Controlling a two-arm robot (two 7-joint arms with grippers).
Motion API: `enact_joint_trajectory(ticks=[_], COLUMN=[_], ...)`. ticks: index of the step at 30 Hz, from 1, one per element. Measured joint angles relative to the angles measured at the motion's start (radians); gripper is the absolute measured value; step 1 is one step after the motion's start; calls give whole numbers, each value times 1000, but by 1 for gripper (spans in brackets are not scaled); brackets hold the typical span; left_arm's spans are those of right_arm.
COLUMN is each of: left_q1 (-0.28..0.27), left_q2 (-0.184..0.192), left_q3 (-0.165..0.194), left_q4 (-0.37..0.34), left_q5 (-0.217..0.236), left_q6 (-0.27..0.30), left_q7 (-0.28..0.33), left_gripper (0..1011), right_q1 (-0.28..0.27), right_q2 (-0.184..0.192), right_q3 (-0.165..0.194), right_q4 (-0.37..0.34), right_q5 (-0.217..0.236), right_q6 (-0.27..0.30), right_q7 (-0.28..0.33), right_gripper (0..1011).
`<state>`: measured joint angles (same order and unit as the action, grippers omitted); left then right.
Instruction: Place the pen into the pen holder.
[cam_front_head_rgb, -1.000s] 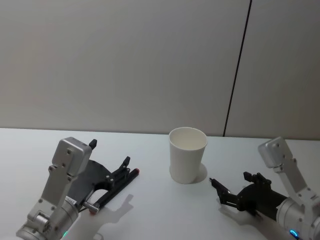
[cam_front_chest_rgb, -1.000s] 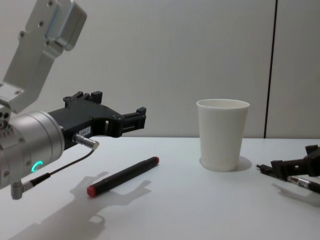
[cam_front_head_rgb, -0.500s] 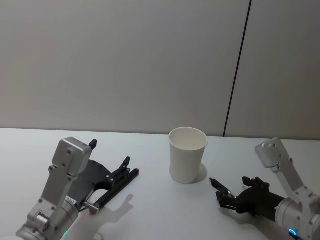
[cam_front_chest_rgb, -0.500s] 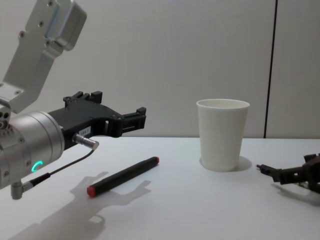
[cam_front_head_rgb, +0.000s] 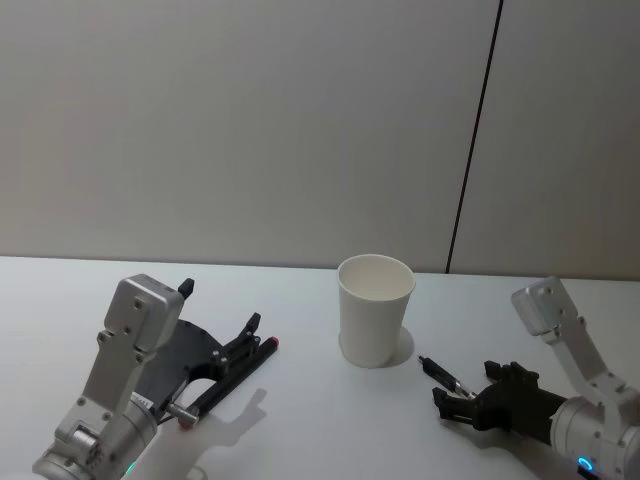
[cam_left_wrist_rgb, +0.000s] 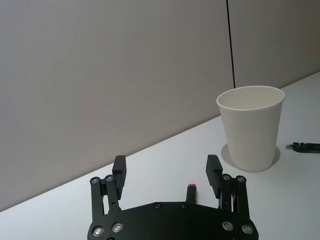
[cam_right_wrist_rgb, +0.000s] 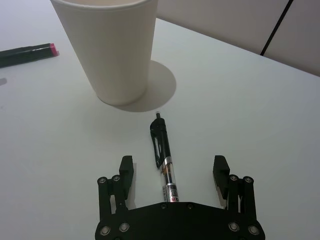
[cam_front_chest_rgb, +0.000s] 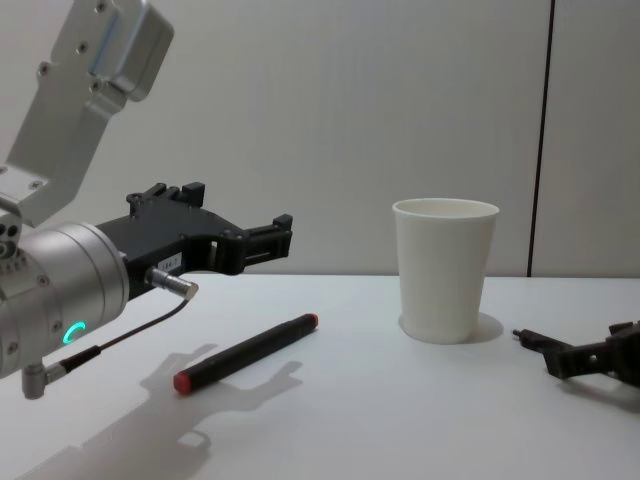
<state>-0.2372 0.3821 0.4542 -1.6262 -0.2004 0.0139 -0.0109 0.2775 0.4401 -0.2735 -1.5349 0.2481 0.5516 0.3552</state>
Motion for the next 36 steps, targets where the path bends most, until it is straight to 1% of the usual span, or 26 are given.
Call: enact_joint_trajectory(ticks=[10, 11, 12, 14, 16, 17, 19, 20, 21, 22, 28, 36], left_q1=[0, 0, 0, 0, 0, 0, 0, 0, 0, 0, 0, 0], left_q2=[0, 0, 0, 0, 0, 0, 0, 0, 0, 0, 0, 0], left_q3=[0, 0, 0, 0, 0, 0, 0, 0, 0, 0, 0, 0], left_q4=[0, 0, 0, 0, 0, 0, 0, 0, 0, 0, 0, 0], left_q5=[0, 0, 0, 0, 0, 0, 0, 0, 0, 0, 0, 0], left_q6=[0, 0, 0, 0, 0, 0, 0, 0, 0, 0, 0, 0], left_q7=[0, 0, 0, 0, 0, 0, 0, 0, 0, 0, 0, 0], left_gripper=[1003, 1003, 1003, 1003, 1003, 1003, 1003, 1003, 1003, 1003, 1003, 1003], right_q1=[3, 4, 4, 4, 4, 4, 4, 5, 5, 5, 5, 5], right_q2=[-6, -7, -8, -8, -9, -9, -10, -10, -10, -10, -11, -11], right_q3=[6, 6, 7, 7, 7, 7, 7, 8, 8, 8, 9, 11], right_q4=[8, 9, 9, 10, 10, 11, 11, 11, 11, 11, 13, 14], right_q5=[23, 25, 26, 29, 31, 31, 32, 33, 33, 33, 35, 37], right_q6=[22, 24, 25, 28, 30, 30, 32, 33, 34, 35, 37, 40], right_q7=[10, 12, 13, 15, 16, 16, 17, 17, 17, 17, 17, 18], right_gripper=[999, 977, 977, 912, 883, 839, 788, 788, 763, 763, 690, 630])
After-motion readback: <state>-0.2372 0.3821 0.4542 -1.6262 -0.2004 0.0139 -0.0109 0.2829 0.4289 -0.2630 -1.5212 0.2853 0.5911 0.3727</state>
